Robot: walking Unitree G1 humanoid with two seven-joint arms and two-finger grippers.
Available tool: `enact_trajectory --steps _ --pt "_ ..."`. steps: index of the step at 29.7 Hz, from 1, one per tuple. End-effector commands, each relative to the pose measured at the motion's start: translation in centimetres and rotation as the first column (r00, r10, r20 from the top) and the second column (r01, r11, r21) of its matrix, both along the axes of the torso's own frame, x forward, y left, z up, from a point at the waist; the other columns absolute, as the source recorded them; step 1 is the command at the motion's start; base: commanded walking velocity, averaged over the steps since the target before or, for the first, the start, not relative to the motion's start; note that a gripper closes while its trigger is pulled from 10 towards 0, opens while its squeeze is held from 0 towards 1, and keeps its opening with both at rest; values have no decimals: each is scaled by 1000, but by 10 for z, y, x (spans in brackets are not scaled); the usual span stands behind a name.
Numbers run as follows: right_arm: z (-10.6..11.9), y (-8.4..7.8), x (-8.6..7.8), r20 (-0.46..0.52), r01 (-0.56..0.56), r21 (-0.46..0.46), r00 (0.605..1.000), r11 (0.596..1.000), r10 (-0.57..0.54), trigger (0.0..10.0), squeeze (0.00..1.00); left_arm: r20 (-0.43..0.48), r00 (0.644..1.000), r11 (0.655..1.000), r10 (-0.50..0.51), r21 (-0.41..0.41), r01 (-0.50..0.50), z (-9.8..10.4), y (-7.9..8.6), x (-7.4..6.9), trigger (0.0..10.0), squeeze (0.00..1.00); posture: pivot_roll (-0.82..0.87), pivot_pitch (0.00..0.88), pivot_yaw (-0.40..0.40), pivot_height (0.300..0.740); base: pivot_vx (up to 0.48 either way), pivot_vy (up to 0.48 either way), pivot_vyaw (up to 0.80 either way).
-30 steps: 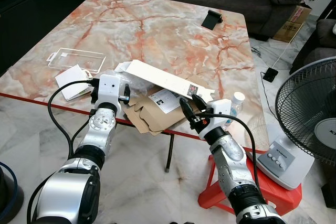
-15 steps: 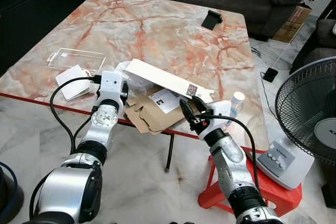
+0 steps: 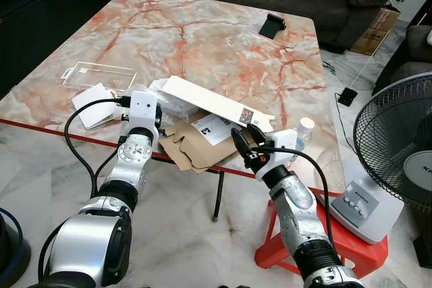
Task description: Picking trash to rubbish bin
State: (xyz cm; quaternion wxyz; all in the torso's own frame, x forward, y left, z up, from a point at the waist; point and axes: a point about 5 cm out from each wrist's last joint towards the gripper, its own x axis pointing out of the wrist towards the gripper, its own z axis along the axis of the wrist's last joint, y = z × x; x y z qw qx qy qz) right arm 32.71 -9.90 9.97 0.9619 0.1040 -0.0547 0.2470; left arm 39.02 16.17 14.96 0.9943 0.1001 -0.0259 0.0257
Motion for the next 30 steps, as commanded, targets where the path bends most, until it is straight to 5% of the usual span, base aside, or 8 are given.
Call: enact_trajectory --steps 1,13,14,15,16,23,30 --pt "0 -1 1 -9 4 3 1000 1000 -4 10000 0 -12 1000 1000 2 -3 -2 -1 -2 0 0 0 -53 107 -130 740 0 0 0" --pt "3 4 5 -6 -4 12 1000 1000 4 10000 0 -8 1000 1000 -4 8 4 -5 -3 -2 0 0 -31 98 -124 740 0 0 0" --pt "4 5 6 -5 -7 14 1000 1000 7 10000 0 2 1000 1000 -4 7 4 -5 -4 -3 980 0 -26 95 -123 740 0 0 0" --pt "4 6 6 -5 -10 15 1000 1000 10 10000 0 19 1000 1000 -6 4 6 -4 -4 -3 7294 0 -22 92 -120 740 0 0 0" --pt "5 7 6 -3 -14 17 1000 1000 14 10000 0 34 999 1000 -10 4 9 -3 -4 -4 10000 0 -22 92 -120 740 0 0 0" --pt "9 10 10 5 -20 26 1000 999 20 10000 0 115 993 1000 -19 22 17 2 2 -12 10000 0 -2 81 -115 740 0 0 0" --pt "13 13 15 12 -29 32 1000 999 29 10000 0 246 969 998 5 64 -22 36 25 -20 10000 0 21 60 -115 740 0 0 0"
